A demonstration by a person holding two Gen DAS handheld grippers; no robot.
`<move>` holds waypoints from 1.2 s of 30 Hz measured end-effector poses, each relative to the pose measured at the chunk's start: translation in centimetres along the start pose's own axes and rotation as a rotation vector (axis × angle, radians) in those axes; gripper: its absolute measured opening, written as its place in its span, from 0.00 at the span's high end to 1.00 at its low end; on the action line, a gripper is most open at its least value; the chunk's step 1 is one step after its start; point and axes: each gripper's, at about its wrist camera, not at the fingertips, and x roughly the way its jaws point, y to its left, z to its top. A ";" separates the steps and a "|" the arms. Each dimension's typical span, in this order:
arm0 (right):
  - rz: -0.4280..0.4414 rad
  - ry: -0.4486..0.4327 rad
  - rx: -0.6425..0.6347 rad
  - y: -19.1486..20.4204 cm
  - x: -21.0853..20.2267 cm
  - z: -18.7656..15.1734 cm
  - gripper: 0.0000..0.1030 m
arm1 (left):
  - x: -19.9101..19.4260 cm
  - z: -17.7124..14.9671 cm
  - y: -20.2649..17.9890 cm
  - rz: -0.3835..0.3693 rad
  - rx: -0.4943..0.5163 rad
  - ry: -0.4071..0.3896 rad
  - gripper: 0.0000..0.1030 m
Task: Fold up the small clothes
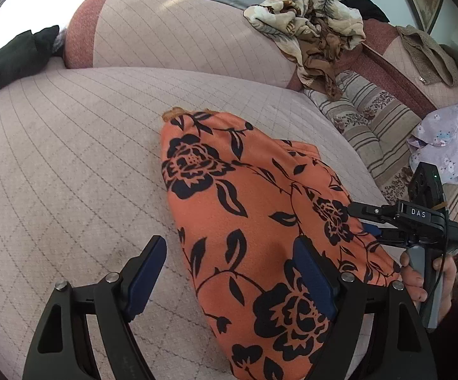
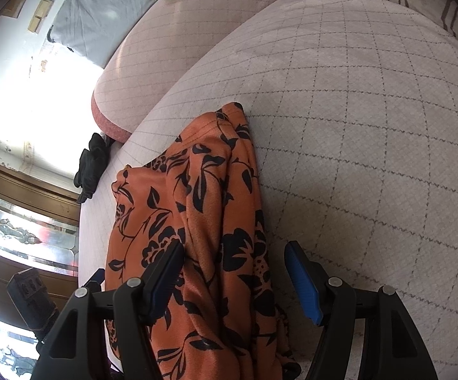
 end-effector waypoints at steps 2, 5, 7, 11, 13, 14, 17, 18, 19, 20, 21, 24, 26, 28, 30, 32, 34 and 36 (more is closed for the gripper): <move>0.006 0.001 0.006 -0.1 0.0 0.1 0.33 | 1.2 -0.2 0.1 -0.017 -0.012 0.060 0.20; 0.013 0.002 0.019 -0.5 -0.1 0.2 0.33 | 2.4 -0.6 0.4 -0.028 -0.042 0.087 0.20; 0.023 0.007 0.032 -0.9 -0.1 0.3 0.33 | 2.7 -0.7 0.6 -0.047 -0.060 0.094 0.20; 0.061 0.030 0.076 -1.9 0.4 0.4 0.32 | 2.9 -0.9 0.3 -0.063 -0.064 0.092 0.20; 0.098 0.045 0.103 -2.4 0.7 0.4 0.31 | 2.9 -1.0 0.0 -0.051 -0.049 0.086 0.20; 0.113 0.049 0.115 -2.5 0.9 0.4 0.31 | 2.9 -1.0 -0.2 -0.048 -0.042 0.084 0.20; 0.159 0.060 0.140 -2.7 1.4 0.4 0.31 | 3.1 -0.9 -0.3 -0.044 -0.043 0.081 0.20; 0.177 0.067 0.148 -2.7 1.7 0.3 0.31 | 3.1 -0.8 -0.2 -0.043 -0.047 0.079 0.20; 0.191 0.074 0.152 -2.5 2.0 0.2 0.31 | 3.1 -0.8 -0.3 -0.042 -0.049 0.077 0.20; 0.201 0.079 0.153 -2.2 2.3 0.2 0.31 | 3.1 -0.8 -0.3 -0.040 -0.049 0.074 0.20; 0.201 0.075 0.150 -1.9 2.5 0.0 0.30 | 3.1 -0.8 -0.3 -0.037 -0.047 0.071 0.20; 0.185 0.070 0.129 -1.0 2.9 -0.3 0.30 | 3.0 -0.9 -0.5 -0.027 -0.037 0.062 0.20; 0.153 0.063 0.097 0.1 3.2 -0.7 0.30 | 3.0 -0.9 -0.6 -0.020 -0.032 0.057 0.23; 0.111 0.057 0.051 1.3 3.4 -1.1 0.33 | 3.0 -1.0 -0.7 -0.013 -0.023 0.050 0.27; 0.076 0.051 0.016 2.2 3.5 -1.5 0.40 | 3.0 -1.0 -0.9 -0.002 -0.012 0.044 0.30; 0.054 0.051 -0.001 2.8 3.6 -1.7 0.47 | 2.9 -1.1 -0.9 0.003 -0.005 0.038 0.34; 0.042 0.041 -0.016 3.3 3.5 -1.8 0.52 | 2.7 -1.1 -1.0 0.006 -0.001 0.029 0.39; 0.034 0.028 -0.039 3.9 3.2 -2.0 0.54 | 2.5 -1.1 -1.1 0.010 0.005 0.021 0.43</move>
